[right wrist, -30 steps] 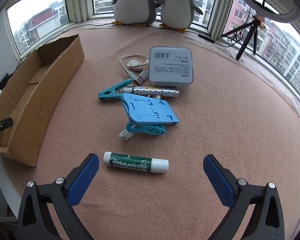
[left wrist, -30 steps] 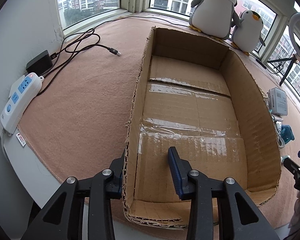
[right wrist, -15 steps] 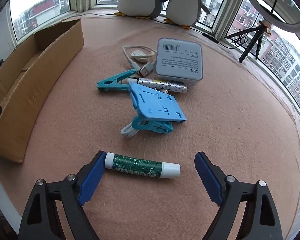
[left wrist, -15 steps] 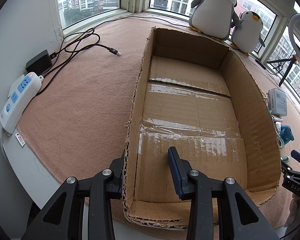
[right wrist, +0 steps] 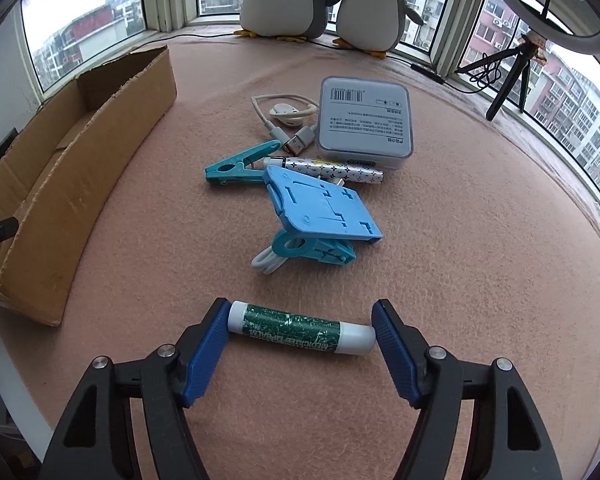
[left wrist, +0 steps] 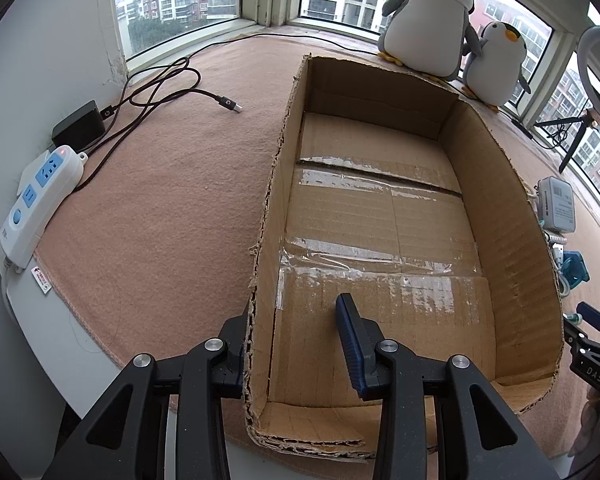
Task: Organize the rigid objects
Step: 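Close the right gripper on the white-and-green glue stick, then carry the glue stick into the box and open the right gripper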
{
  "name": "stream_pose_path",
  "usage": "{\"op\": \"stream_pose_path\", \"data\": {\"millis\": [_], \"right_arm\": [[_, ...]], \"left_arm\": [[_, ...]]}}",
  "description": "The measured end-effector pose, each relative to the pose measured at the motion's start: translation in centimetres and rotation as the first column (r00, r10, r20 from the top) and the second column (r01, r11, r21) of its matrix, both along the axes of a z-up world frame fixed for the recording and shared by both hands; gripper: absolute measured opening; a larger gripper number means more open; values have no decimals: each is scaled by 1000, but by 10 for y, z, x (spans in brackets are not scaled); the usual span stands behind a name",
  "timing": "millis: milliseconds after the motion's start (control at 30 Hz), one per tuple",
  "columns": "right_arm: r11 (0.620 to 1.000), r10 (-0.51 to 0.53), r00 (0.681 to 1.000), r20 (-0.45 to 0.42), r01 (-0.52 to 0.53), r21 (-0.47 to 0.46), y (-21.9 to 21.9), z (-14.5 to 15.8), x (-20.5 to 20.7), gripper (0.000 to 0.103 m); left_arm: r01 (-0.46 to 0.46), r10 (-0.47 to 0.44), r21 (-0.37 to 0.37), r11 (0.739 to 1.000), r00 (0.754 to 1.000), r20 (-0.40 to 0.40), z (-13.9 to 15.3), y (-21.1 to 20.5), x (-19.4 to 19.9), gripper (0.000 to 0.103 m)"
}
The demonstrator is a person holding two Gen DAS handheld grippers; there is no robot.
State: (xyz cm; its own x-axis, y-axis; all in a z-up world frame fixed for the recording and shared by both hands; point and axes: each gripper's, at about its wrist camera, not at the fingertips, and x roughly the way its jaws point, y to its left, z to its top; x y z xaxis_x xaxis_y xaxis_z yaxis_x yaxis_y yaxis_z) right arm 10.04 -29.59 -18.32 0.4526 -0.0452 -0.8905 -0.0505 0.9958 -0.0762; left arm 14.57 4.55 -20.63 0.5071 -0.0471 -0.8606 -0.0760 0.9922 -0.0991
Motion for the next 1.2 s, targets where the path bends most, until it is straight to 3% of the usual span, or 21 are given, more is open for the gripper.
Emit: {"op": "stream_pose_path", "data": {"millis": [333,600,900,1200], "right_arm": [[1000,-4,999,38,3,6,-2,14,-7,68],[998,29,992,119,-35,46,12,52,-14,68],[970,193,956,222,-219,102,80,95,7,68],[932,282,937,208,-319,173,133,91,47,68]], "left_arm": [[0,0,-1,1000,1000,1,0,-1,0,39],[0,0,-2,1000,1000,1,0,-1,0,39],[3,-3,-5,1000,1000,0,0,-2,0,39],[15,-15,-10,1000,1000,-2,-1,0,2,39]]}}
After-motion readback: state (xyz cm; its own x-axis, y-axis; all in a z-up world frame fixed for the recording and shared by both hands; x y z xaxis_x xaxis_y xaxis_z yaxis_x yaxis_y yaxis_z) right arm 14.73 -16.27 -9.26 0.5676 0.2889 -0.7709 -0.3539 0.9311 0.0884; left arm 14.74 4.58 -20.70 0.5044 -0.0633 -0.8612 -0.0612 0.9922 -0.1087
